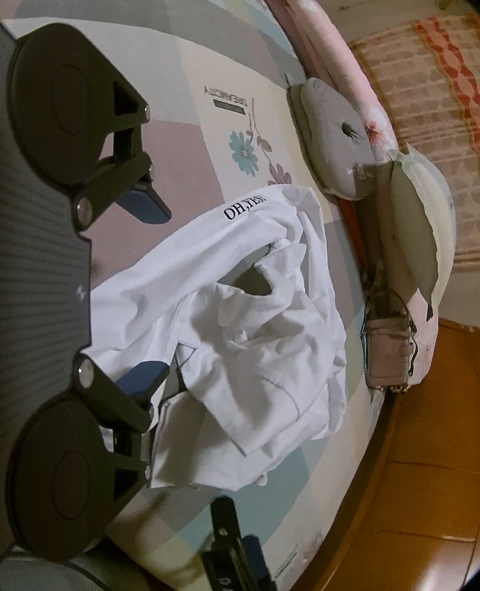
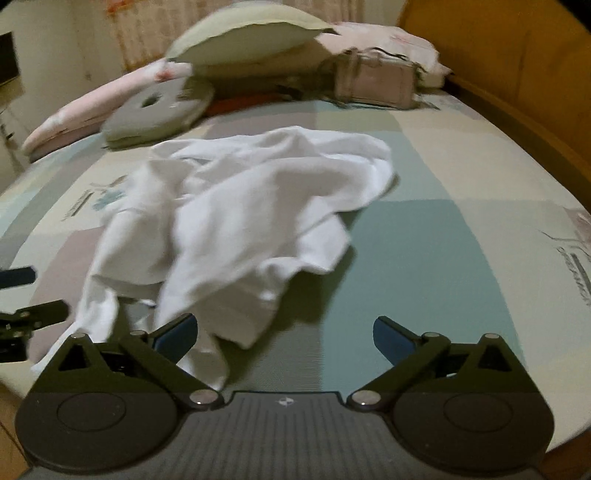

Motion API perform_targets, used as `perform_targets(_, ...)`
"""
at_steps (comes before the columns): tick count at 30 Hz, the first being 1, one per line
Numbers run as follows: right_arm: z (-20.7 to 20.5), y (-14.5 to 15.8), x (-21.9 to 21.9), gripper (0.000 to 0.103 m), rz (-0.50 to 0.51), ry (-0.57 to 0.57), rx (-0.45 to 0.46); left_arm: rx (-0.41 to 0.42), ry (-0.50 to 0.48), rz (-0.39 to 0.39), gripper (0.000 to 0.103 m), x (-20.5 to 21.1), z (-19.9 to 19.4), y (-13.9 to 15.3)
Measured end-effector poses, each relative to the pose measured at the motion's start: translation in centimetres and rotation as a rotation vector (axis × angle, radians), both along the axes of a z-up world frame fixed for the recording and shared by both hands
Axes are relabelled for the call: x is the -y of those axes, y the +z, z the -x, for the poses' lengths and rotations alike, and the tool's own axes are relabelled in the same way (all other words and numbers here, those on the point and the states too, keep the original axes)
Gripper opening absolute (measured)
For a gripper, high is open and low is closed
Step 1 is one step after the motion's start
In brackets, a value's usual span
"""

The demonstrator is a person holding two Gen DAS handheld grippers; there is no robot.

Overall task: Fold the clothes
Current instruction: 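Open both grippers and release the spread shirt onto the bed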

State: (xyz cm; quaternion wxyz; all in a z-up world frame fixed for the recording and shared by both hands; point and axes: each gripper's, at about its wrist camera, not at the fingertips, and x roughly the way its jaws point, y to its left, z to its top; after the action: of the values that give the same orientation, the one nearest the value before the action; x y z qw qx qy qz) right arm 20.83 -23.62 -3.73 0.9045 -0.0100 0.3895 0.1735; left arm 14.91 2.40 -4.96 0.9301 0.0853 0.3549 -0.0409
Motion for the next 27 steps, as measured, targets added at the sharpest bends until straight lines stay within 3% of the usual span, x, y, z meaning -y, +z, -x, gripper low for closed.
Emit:
perform_targets(5,0.1,-0.5,-3.0,0.103,-0.022,0.052,0.010,0.028,-0.012,-0.040,0.087,0.2,0.2,0.7)
perform_targets(10,-1.8,-1.6,-4.6,0.103,0.040,-0.010,0.019,0.037,-0.026,-0.044,0.087,0.3,0.2,0.9)
perform_targets(13,-2.3,-1.9,-3.2,0.103,0.090,-0.068,0.033,0.033,-0.029,-0.042,0.087,0.2,0.0,0.7)
perform_targets(19,-3.6,-1.9,3.6,0.103,0.075,-0.275,-0.007,0.033,-0.042,-0.036,0.087,0.5,-0.5,0.6)
perform_targets(21,-3.4,-1.7,5.4,0.103,0.028,-0.309,-0.014,0.040,-0.056,-0.035,0.087,0.8,-0.5,0.6)
perform_targets(25,-2.1,-1.2,5.6,0.100,-0.107,-0.202,-0.010,0.045,-0.073,-0.035,0.087,1.2,-0.4,0.7)
perform_targets(27,-1.4,-1.2,4.7,0.094,-0.155,-0.110,-0.009,0.042,-0.080,-0.035,0.087,1.3,-0.4,0.8)
